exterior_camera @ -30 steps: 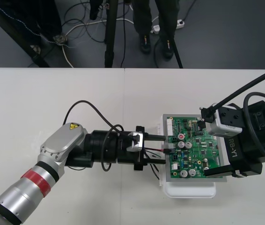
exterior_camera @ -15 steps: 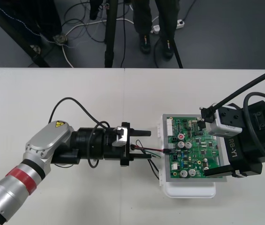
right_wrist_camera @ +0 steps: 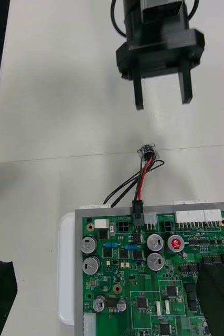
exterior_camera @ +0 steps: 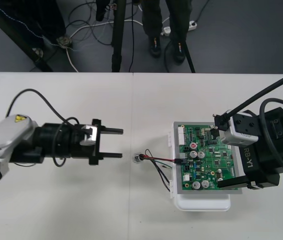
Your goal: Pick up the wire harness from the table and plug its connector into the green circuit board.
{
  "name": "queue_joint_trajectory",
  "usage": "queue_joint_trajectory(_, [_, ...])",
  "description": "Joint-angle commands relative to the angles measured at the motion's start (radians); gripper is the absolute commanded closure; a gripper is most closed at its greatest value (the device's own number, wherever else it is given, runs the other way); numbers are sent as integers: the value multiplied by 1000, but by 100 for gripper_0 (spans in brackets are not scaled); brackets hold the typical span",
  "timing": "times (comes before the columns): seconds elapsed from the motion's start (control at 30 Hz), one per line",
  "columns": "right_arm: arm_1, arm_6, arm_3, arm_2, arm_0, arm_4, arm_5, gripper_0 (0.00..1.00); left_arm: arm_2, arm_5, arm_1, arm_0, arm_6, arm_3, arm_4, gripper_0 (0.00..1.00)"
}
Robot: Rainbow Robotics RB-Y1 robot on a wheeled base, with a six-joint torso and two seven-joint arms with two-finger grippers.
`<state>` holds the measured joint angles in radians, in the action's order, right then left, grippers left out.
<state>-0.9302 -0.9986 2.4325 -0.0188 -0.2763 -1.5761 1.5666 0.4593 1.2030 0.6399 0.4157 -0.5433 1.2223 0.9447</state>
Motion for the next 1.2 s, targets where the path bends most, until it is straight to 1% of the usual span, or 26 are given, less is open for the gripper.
queue_joint_trajectory(0.03, [5, 35, 13, 11, -27, -5, 4, 0, -86, 82, 159, 11, 98, 112, -14, 39])
queue_joint_trajectory(0.07, [5, 35, 13, 11, -27, -5, 4, 0, -93, 84, 176, 11, 109, 125, -14, 39])
queue_joint_trajectory(0.17, [5, 35, 13, 11, -27, -5, 4, 0, -136, 89, 273, 11, 187, 217, -15, 39])
queue_joint_trajectory(0.2, [27, 40, 2, 20, -11, -7, 4, 0, -140, 89, 285, 11, 201, 229, -17, 39])
queue_joint_trajectory(0.23, [28, 40, 5, 17, -12, -4, 4, 0, -151, 89, 313, 11, 229, 256, -23, 39])
queue_joint_trajectory(0.33, [40, 41, 3, -7, -15, 10, 4, 0, -163, 89, 369, 11, 290, 306, -66, 39])
queue_joint_trajectory(0.47, [54, 41, -4, -67, -15, 50, 4, 0, -172, 86, 442, 11, 361, 364, -115, 39])
queue_joint_trajectory(0.67, [40, 49, -122, -84, -15, 192, -3, 0, -246, 58, 527, 11, 460, 482, -123, 39])
queue_joint_trajectory(0.83, [8, 94, -174, -85, -15, 243, -108, 0, -295, 18, 598, 11, 554, 594, -126, 39])
queue_joint_trajectory(0.9, [-15, 167, -207, -85, -15, 266, -177, 0, -312, 1, 618, 11, 603, 649, -136, 39])
queue_joint_trajectory(1.07, [-67, 279, -300, -85, -3, 389, -258, 0, -323, -39, 633, 11, 657, 729, -165, 39])
queue_joint_trajectory(1.2, [-78, 376, -357, -84, 32, 487, -290, 0, -323, -46, 642, 11, 664, 750, -165, 39])
